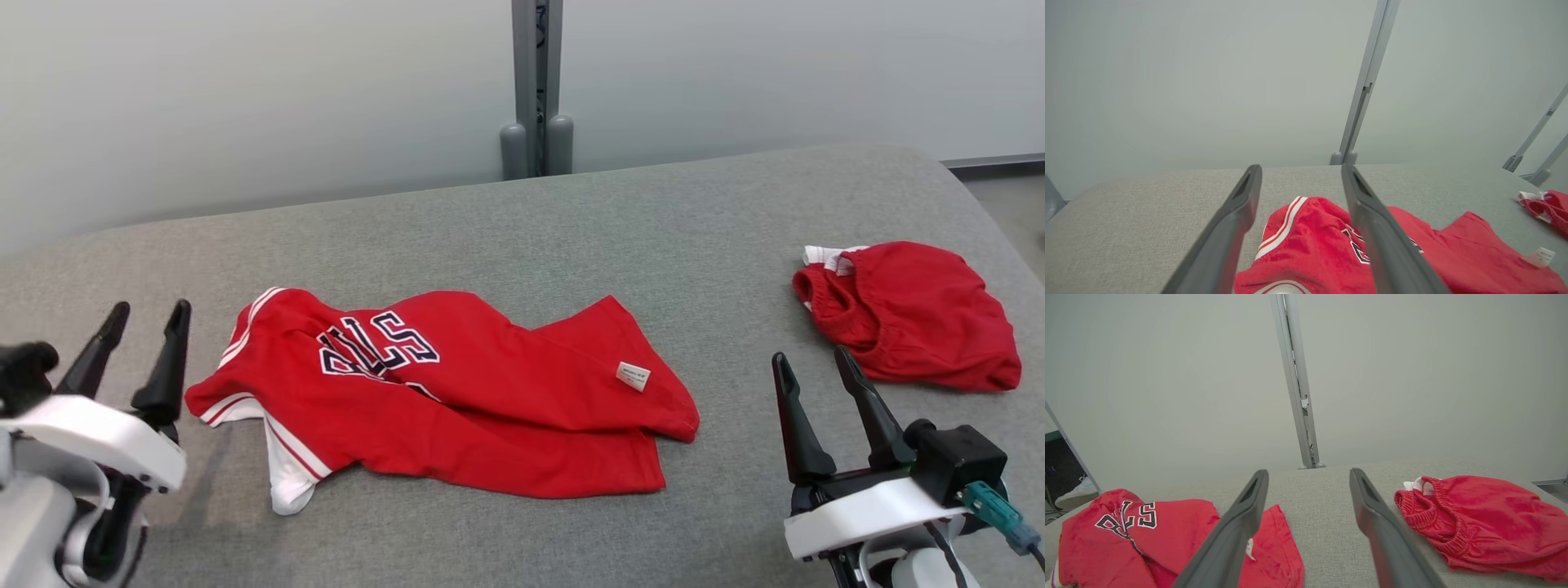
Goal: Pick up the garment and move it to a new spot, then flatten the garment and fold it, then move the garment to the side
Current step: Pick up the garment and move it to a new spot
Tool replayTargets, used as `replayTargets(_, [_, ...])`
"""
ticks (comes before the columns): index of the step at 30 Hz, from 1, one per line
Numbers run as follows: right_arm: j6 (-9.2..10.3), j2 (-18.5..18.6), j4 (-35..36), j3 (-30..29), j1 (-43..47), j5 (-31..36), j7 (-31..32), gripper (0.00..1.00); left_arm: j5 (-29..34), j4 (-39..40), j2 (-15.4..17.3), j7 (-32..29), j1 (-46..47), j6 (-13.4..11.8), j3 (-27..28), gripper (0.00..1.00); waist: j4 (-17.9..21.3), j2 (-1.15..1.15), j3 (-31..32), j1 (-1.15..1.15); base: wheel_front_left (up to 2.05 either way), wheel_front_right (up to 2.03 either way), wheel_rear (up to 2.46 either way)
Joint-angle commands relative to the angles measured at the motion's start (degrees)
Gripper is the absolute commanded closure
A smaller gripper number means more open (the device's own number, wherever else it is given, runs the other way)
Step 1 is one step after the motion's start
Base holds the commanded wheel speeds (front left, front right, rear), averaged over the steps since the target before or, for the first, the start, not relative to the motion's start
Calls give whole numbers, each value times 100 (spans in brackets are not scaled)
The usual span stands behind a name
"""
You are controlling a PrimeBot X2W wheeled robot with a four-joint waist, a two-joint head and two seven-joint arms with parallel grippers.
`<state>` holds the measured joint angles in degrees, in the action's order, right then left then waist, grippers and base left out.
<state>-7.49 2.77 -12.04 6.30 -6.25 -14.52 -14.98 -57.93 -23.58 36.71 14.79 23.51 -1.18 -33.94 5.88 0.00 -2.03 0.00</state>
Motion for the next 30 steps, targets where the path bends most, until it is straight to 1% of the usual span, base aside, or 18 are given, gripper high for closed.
replayTargets(1, [-1,33,27,-21,88,6,-30,0,224,271,-85,40,-206,-140,258,0,-49,0,-7,0,0,0,0])
replayTargets(3, [-1,33,56,-43,99,9,-30,0,528,643,-292,43,-601,-268,685,0,-88,0,-21,0,0,0,0])
replayTargets(5, [-1,33,76,-61,119,2,-30,0,983,971,-479,40,-979,-368,1125,0,-113,0,-38,0,0,0,0])
replayTargets(8, [-1,33,87,-87,163,-26,-30,0,1613,1377,-897,42,-1500,-413,1747,0,-140,0,-54,0,0,0,0])
replayTargets(11, [-1,31,69,-98,208,-50,-30,0,2206,1660,-1319,43,-1983,-316,2189,0,-151,0,-35,0,0,0,0])
replayTargets(13, [-1,31,68,-128,231,-67,-30,0,2560,1794,-1614,43,-2235,-206,2402,0,-163,0,-27,0,0,0,0])
replayTargets(17, [-1,30,44,-126,303,-63,-30,0,3106,1863,-2037,44,-2547,67,2677,0,-195,0,-9,0,0,0,0])
replayTargets(18, [-1,30,38,-124,306,-62,-30,0,3205,1844,-2120,44,-2578,136,2745,0,-204,0,4,0,0,0,0])
replayTargets(19, [-1,30,38,-124,306,-62,-30,0,3205,1844,-2120,44,-2578,136,2745,0,-204,0,4,0,0,0,0])
replayTargets(24, [-1,30,-31,-98,312,-63,-30,0,3551,1782,-2477,44,-2641,412,3049,0,-237,0,60,0,0,0,0])
replayTargets(30, [-1,56,-62,-77,304,-84,-30,0,3829,1708,-2782,44,-2630,633,3267,0,-253,0,87,0,0,0,0])
